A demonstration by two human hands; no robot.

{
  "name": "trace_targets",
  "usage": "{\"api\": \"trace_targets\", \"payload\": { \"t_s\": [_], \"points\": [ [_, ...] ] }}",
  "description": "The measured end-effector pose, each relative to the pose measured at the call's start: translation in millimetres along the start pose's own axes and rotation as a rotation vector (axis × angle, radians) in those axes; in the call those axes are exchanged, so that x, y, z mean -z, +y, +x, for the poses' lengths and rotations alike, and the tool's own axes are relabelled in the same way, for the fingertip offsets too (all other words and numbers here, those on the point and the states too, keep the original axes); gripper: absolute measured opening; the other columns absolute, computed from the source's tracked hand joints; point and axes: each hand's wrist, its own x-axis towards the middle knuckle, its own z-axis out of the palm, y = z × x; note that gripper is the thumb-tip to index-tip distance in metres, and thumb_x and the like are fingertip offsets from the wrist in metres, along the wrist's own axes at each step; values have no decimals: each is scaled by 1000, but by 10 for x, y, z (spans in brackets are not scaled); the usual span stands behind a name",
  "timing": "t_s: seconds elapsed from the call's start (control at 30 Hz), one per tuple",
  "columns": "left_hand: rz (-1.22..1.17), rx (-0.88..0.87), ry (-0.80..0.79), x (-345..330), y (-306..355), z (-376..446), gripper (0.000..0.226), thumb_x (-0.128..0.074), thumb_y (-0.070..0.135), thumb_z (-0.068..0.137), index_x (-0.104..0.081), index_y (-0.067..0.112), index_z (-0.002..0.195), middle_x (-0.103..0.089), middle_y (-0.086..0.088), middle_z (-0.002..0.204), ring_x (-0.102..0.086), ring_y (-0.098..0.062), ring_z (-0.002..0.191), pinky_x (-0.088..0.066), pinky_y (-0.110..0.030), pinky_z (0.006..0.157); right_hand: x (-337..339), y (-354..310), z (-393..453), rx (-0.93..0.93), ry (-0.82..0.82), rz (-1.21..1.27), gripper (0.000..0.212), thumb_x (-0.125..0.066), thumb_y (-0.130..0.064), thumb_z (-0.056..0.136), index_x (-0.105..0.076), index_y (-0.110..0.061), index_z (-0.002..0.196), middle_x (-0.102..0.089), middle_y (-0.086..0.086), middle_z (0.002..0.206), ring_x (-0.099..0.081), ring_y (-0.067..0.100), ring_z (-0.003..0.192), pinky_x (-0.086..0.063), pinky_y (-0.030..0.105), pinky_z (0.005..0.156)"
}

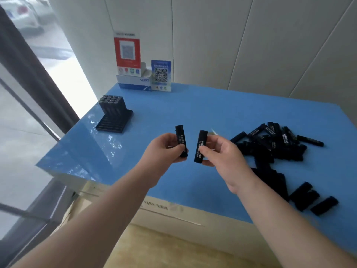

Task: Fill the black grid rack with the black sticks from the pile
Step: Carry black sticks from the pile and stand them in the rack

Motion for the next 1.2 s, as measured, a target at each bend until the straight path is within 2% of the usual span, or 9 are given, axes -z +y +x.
{"api": "trace_targets", "payload": {
  "t_s": [0.13, 0.27, 0.47, 0.7, 1.03, 1.1, 1.2],
  "points": [
    [12, -8, 3, 712, -9, -132, 11, -63, 2, 91, -67, 6, 101, -72, -18, 99, -73, -24, 90, -59, -36, 85, -694, 1, 4, -22, -36, 20, 18, -63, -13, 97, -67, -22, 112, -71, 5, 103, -72, 16, 97, -61, 36, 82],
    [60, -39, 6, 1409, -5, -234, 14, -64, 5, 93, -68, 8, 105, -76, -9, 97, -73, -22, 93, -58, -35, 87, -1379, 3, 21, -20, -67, 63, 20, -59, -9, 99, -65, -23, 111, -73, 2, 95, -73, 19, 98, -60, 39, 84],
    [91, -64, 9, 2154, -3, -305, 14, -66, 6, 92, -71, 10, 105, -77, -5, 95, -74, -20, 91, -58, -32, 86, -2115, 8, 66, 11, -62, -16, 13, -61, -11, 98, -71, -17, 104, -77, 0, 98, -73, 15, 95, -61, 38, 82],
    [67, -25, 18, 2530, -30, -15, 16, -63, 8, 95, -70, 11, 109, -77, -2, 98, -74, -17, 92, -58, -30, 87, -2450, 38, 397, 40, -34, -92, 11, -65, -16, 97, -74, -19, 102, -78, -4, 92, -74, 12, 86, -60, 27, 74],
    [84, -13, 46, 2982, 222, 654, 16, -62, 7, 95, -67, 9, 110, -76, -8, 100, -73, -22, 93, -57, -31, 87, -2798, -98, 1226, 48, -77, -98, 6, -69, -16, 93, -72, -18, 99, -76, 3, 93, -72, 15, 86, -57, 22, 70],
    [93, -19, 47, 3062, 271, 792, 15, -63, 7, 95, -67, 9, 109, -75, -8, 99, -73, -21, 93, -58, -28, 85, -2864, -114, 1366, 42, -62, -100, 7, -70, -17, 93, -72, -18, 100, -76, 2, 94, -72, 16, 88, -58, 24, 74],
    [157, -49, 30, 3186, 282, 1055, 10, -65, 9, 93, -70, 15, 100, -75, -4, 91, -73, -20, 89, -57, -27, 84, -2968, -106, 1555, 41, -37, -89, 8, -71, -17, 92, -72, -20, 99, -76, 2, 95, -72, 21, 94, -60, 36, 86]
  ]
}}
